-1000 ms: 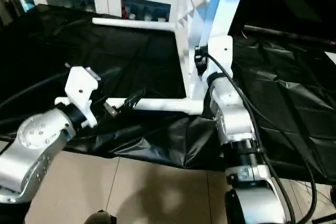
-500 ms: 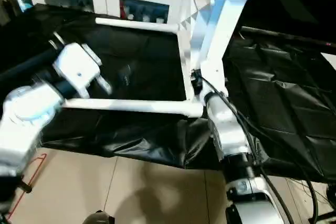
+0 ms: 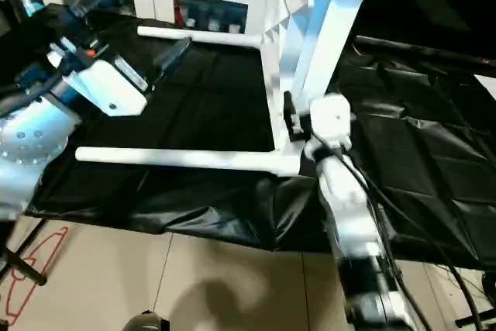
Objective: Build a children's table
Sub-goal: Flip table
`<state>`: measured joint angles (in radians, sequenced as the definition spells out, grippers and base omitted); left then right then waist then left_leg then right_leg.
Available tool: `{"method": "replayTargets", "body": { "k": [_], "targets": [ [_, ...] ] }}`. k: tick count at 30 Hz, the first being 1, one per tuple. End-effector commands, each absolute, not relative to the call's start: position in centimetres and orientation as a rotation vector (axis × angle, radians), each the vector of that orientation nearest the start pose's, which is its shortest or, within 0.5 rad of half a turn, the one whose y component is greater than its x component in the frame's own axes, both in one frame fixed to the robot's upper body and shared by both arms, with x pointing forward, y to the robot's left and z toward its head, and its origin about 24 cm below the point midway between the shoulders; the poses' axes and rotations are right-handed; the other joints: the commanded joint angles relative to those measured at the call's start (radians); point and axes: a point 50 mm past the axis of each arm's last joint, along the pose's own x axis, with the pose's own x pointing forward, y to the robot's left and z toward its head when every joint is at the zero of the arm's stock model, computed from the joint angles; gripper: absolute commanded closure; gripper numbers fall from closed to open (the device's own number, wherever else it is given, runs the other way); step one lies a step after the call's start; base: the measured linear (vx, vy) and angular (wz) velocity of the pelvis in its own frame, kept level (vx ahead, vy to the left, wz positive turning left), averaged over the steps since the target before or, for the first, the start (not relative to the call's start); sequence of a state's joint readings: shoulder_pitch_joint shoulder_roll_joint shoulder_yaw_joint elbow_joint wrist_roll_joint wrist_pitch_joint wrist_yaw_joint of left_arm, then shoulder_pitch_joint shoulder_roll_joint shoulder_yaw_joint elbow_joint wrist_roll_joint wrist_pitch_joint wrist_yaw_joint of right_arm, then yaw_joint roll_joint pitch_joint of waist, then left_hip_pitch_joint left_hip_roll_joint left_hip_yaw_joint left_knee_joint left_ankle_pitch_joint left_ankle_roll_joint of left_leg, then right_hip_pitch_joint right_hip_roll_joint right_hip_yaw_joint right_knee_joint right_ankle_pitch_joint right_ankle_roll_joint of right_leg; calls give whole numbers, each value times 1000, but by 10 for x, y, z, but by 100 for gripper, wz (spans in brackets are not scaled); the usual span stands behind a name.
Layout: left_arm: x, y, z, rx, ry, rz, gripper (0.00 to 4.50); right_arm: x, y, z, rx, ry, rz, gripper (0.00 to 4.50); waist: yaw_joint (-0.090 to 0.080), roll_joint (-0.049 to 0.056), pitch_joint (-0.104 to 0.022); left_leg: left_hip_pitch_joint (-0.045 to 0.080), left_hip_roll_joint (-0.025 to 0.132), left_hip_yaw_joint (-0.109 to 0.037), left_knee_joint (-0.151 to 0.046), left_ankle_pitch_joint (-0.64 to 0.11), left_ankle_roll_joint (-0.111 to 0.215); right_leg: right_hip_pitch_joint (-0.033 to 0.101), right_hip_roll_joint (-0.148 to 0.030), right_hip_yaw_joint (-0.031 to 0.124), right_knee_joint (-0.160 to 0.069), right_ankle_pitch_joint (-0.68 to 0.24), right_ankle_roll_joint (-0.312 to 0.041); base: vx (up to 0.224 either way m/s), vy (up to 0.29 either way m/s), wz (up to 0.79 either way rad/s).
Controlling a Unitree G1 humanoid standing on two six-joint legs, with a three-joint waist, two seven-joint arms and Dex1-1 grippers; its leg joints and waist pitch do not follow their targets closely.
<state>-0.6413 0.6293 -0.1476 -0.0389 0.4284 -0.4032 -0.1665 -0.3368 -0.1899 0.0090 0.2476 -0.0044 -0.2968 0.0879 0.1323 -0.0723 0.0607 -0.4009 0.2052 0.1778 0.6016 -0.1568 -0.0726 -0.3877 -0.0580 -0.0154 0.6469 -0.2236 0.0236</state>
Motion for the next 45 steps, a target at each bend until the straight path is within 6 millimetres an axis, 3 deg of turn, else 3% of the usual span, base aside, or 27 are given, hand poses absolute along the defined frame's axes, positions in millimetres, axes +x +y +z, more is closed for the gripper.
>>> {"method": "replayTargets", "body": {
  "k": [1, 10, 19, 27, 32, 35, 45],
  "targets": [
    [308, 147, 250, 1233, -928, -313, 0, 301, -154, 118, -201, -481, 238, 47, -8, 32, -69, 42, 21, -12, -76, -306, -94, 14, -55, 25, -73, -102, -103, 0, 0, 0],
    [335, 162, 262, 1284, -875, -208, 0, 288, -117, 124, -167, -543, 518, 47, -23, 39, -69, 37, 20, -18, -79, -326, -72, 13, -57, 25, -74, -102, -139, 0, 0, 0],
    [342, 172, 278, 1275, -907, -85, 0, 284, -101, 126, -142, -549, 651, 47, -17, 37, -72, 36, 21, -18, -74, -272, -62, 18, -59, 25, -65, -27, -155, 0, 0, 0],
    [354, 177, 285, 1250, -886, -41, 0, 281, -94, 125, -116, -531, 720, 47, -15, 39, -70, 37, 22, -20, -77, -296, -62, 15, -61, 25, -69, -57, -156, 0, 0, 0],
    [357, 176, 288, 1216, -897, -47, 34, 281, -93, 125, -120, -531, 724, 46, -13, 39, -71, 36, 22, -20, -77, -290, -65, 17, -62, 26, -69, -47, -156, 0, 0, 0],
    [358, 174, 288, 1223, -903, -62, 75, 281, -93, 124, -123, -526, 727, 46, -13, 41, -71, 36, 22, -21, -77, -289, -67, 17, -61, 25, -67, -35, -156, 0, 0, 0],
    [362, 177, 285, 1242, -857, -98, 165, 280, -90, 120, -128, -509, 740, 46, -8, 42, -69, 38, 24, -22, -80, -329, -72, 13, -64, 26, -71, -78, -155, 0, 0, 0]
  ]
}}
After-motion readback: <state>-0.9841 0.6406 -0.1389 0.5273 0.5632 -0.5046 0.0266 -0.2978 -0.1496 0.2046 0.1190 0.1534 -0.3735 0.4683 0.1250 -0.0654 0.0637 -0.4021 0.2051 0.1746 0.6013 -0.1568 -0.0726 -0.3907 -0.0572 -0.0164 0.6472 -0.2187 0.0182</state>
